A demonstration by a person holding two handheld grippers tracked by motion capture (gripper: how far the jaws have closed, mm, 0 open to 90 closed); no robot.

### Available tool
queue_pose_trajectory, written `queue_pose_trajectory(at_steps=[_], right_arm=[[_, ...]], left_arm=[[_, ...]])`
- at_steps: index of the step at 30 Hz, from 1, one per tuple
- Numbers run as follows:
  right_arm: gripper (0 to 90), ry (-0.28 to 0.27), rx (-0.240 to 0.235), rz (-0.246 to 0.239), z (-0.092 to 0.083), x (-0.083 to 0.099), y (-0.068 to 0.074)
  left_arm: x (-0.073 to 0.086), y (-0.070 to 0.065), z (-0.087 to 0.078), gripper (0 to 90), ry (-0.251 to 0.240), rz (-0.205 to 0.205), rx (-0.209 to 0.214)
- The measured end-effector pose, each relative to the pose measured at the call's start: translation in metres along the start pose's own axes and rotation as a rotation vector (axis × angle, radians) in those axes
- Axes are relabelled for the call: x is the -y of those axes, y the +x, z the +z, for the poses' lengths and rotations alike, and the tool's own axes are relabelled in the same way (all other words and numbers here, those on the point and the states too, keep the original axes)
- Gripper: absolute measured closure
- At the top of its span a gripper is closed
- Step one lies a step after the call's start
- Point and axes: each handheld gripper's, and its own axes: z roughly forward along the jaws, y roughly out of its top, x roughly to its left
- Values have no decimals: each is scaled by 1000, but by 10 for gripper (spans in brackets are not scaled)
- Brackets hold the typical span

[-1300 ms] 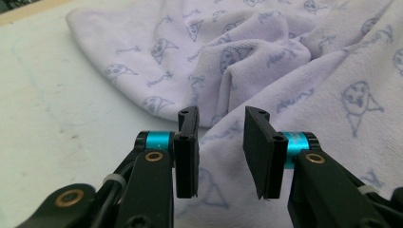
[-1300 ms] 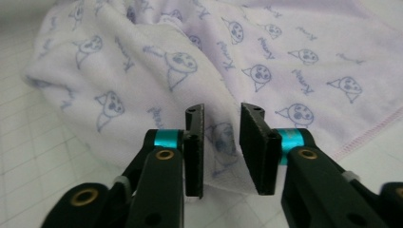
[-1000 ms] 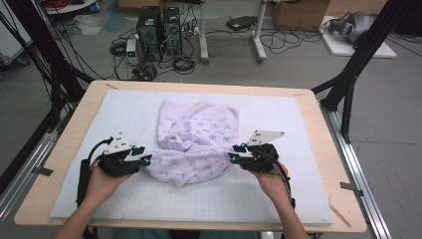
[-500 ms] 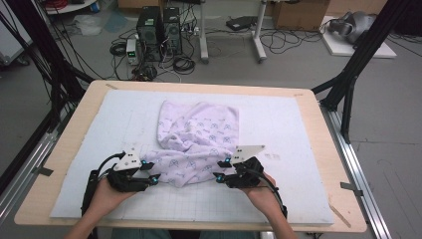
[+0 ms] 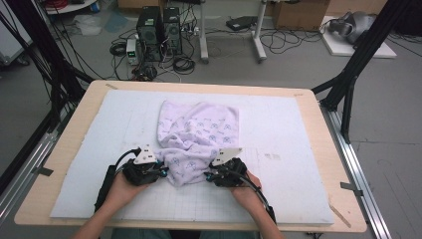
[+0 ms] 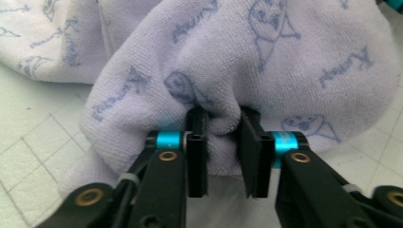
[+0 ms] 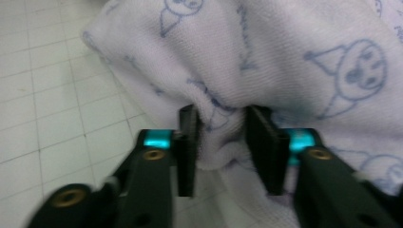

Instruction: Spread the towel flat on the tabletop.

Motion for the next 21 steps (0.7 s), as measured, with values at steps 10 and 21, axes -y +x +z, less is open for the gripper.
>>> queue_pose_trajectory(at_steps=[10,21], right_arm=[[799,-48,-105,7,-26,-9,2],[797,-98,-64,36,-60,-36,-32]], left_arm=[[-12,-7,-47,816,-80,17,28],[-59,14,-50,823,-116,17,0]])
